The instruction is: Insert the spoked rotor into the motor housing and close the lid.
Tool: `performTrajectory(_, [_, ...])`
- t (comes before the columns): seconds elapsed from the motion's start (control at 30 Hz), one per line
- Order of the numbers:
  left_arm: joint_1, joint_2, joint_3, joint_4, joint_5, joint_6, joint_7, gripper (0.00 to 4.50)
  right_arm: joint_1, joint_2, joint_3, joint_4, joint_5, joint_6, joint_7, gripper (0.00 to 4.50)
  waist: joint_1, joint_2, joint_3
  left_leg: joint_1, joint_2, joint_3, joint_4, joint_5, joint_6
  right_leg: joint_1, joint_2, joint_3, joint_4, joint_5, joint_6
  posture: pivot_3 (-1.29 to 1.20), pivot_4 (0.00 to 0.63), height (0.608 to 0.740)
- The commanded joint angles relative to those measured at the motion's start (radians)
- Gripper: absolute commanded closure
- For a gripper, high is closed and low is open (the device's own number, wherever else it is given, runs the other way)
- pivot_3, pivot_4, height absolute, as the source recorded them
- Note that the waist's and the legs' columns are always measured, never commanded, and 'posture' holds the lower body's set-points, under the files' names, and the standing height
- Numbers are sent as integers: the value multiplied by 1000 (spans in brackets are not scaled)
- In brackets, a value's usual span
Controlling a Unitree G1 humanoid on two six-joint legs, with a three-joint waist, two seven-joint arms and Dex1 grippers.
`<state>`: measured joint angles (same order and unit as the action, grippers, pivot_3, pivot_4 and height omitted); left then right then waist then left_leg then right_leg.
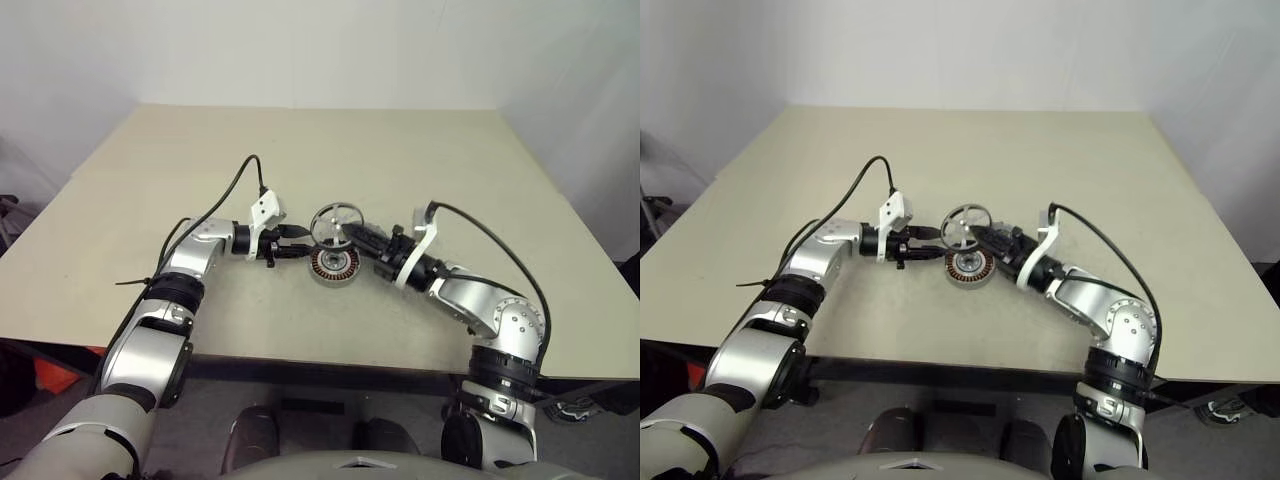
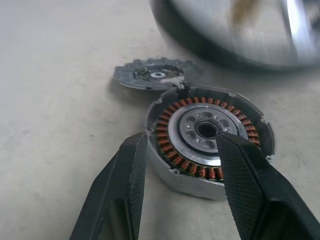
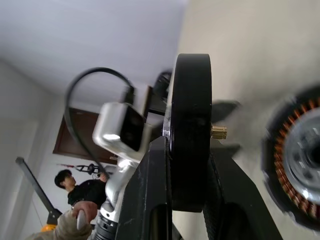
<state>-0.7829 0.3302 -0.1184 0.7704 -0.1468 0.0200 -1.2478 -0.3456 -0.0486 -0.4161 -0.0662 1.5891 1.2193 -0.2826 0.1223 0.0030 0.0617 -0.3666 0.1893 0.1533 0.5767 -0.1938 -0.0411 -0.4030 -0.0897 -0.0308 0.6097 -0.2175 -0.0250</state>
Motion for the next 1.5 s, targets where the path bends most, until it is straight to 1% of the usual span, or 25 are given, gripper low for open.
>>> performTrajectory(0.03, [-21,19,32,-26,-29,-16,-20,2198,-3,-24,18,9,72,-59,-35,4128,0,0,0,0,0,0,0,0,0,0,0,0,0,0,0,0,0,740])
performTrajectory(0.27, [-14,24,35,-22,-36,-20,-53,2198,26,-67,52,101,17,-127,-38,4128,1,0,0,-1,0,0,0,0,0,0,0,-1,0,0,0,0,0,740])
performTrajectory(0.63, [3,29,29,-26,-15,-22,-44,2198,62,-43,126,48,79,-163,-50,4128,2,0,0,-2,0,-1,0,0,0,-1,0,-1,-1,0,1,0,0,740])
performTrajectory(1.23, [8,41,29,-28,-7,-30,-19,2198,54,-51,169,104,27,-204,-22,4128,2,0,0,-2,0,-1,0,0,0,-1,0,-1,-1,0,1,0,0,740])
performTrajectory(1.27, [8,41,29,-28,-7,-31,-18,2198,55,-53,168,100,22,-207,-22,3410,2,0,0,-2,0,-1,0,0,0,-1,0,-1,-1,0,1,0,0,740])
performTrajectory(1.33, [8,42,28,-26,-6,-33,-16,2198,56,-63,165,74,2,-220,1,2880,2,0,0,-2,0,-1,0,0,0,-1,0,-1,-1,0,1,0,0,740])
performTrajectory(1.4, [9,41,27,-25,-4,-35,-13,2198,59,-76,161,34,-18,-236,24,2196,2,0,0,-2,0,-1,0,0,0,-1,0,-1,-1,0,1,0,0,740])
performTrajectory(1.5, [9,40,25,-23,-4,-36,-12,2198,65,-95,159,-5,-33,-247,47,2196,3,0,0,-2,0,-1,0,0,0,0,0,-1,-1,0,1,0,0,740])
